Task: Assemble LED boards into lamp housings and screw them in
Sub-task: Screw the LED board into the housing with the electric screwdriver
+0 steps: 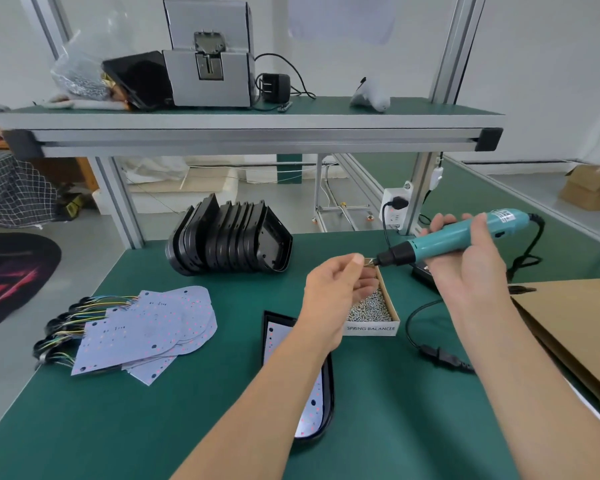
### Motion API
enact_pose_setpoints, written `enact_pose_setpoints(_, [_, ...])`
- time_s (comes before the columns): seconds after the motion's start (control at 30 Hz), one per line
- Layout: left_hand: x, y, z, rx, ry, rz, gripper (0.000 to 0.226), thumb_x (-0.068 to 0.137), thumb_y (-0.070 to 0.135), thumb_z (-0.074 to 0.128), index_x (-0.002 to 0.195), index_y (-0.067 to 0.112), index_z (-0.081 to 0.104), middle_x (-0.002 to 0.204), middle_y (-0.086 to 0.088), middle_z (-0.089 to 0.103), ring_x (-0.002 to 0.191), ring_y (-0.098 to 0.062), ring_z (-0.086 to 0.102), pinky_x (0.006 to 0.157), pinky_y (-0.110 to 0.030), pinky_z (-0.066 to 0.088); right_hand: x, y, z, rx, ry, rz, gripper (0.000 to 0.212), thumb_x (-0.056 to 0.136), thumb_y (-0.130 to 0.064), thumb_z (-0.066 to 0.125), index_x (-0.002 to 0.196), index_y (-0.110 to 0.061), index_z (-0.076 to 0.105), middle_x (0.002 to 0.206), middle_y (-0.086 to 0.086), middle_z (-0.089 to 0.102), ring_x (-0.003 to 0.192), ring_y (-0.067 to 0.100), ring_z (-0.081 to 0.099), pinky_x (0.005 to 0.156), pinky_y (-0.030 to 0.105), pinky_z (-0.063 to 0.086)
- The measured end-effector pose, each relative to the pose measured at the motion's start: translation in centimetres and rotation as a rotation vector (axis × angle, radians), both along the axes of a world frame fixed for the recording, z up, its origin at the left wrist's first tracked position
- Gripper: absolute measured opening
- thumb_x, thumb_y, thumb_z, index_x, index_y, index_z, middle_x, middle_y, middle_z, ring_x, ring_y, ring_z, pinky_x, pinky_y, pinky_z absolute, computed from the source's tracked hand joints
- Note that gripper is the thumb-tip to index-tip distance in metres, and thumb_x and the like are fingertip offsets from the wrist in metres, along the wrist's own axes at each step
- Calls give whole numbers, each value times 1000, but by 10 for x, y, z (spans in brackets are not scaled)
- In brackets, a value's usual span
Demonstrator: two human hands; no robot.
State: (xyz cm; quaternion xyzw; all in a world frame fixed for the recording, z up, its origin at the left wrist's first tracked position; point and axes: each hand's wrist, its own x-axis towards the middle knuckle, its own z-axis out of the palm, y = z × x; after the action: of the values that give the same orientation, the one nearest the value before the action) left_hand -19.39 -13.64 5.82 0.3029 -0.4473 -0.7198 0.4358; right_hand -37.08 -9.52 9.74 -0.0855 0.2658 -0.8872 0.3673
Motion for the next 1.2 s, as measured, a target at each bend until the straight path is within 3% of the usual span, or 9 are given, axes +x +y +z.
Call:
enact_pose_setpoints(0.17, [-15, -3, -4, -53, -52, -10, 8, 100, 4, 65, 105, 2, 71, 84, -12, 73, 70, -14, 71, 73, -24, 59, -2, -2, -7, 11, 8, 2, 19, 106, -31, 56, 117, -15, 52, 96, 5, 64, 87, 20, 71, 98, 47, 55])
enact_pose_setpoints(0.33, [-23, -7, -9, -40, -62, 59, 8, 99, 3, 66, 94, 5, 72, 73, -9, 74, 61, -14, 69, 65, -22, 59, -2, -7, -11, 15, 25, 2, 19, 108, -31, 53, 119, -15, 50, 95, 4, 62, 85, 19, 70, 93, 44, 54])
enact_pose_setpoints(0.57, [-26, -19, -6, 298, -71, 19, 14, 102, 13, 63, 99, 2, 71, 72, -10, 75, 59, -17, 70, 53, -24, 56, -1, -10, -16, 47, 7, -9, 18, 109, -29, 52, 118, -15, 48, 93, 5, 62, 88, 21, 67, 95, 44, 54])
enact_pose_setpoints(0.67, [-27, -27, -6, 376, -123, 16, 18, 102, 15, 61, 92, 3, 69, 68, -8, 73, 57, -18, 70, 50, -25, 56, -5, -9, -19, 61, 7, -17, 18, 109, -29, 51, 120, -15, 46, 92, 4, 62, 90, 21, 66, 96, 44, 53])
enact_pose_setpoints(0.8, [-29, -37, -14, 262, -275, 101, 21, 103, 17, 63, 92, 0, 69, 78, -11, 68, 56, -17, 63, 48, -22, 55, -9, -7, -23, 70, -17, -20, 19, 109, -28, 52, 121, -15, 49, 97, 5, 63, 93, 20, 67, 96, 44, 53])
enact_pose_setpoints(0.93, [-28, -44, -22, 72, -474, 40, 10, 97, 10, 69, 92, 3, 74, 82, -10, 69, 63, -16, 63, 58, -24, 60, -13, -5, -25, 67, -14, -27, 18, 109, -28, 52, 121, -15, 48, 96, 5, 61, 91, 20, 67, 98, 44, 52])
enact_pose_setpoints(1.0, [-27, -45, -22, 10, -525, 28, 10, 96, 11, 71, 89, 8, 76, 85, -7, 71, 66, -15, 64, 55, -21, 57, -14, -5, -24, 64, -21, -25, 19, 109, -28, 52, 121, -15, 48, 95, 5, 61, 91, 21, 66, 97, 44, 53])
enact_pose_setpoints(1.2, [-20, -33, -20, -18, -351, 5, 28, 106, 24, 56, 88, 8, 70, 74, -3, 67, 55, -14, 61, 50, -23, 48, -12, -4, -24, 40, -68, -17, 20, 108, -27, 55, 121, -13, 50, 97, 7, 63, 89, 21, 69, 90, 43, 56])
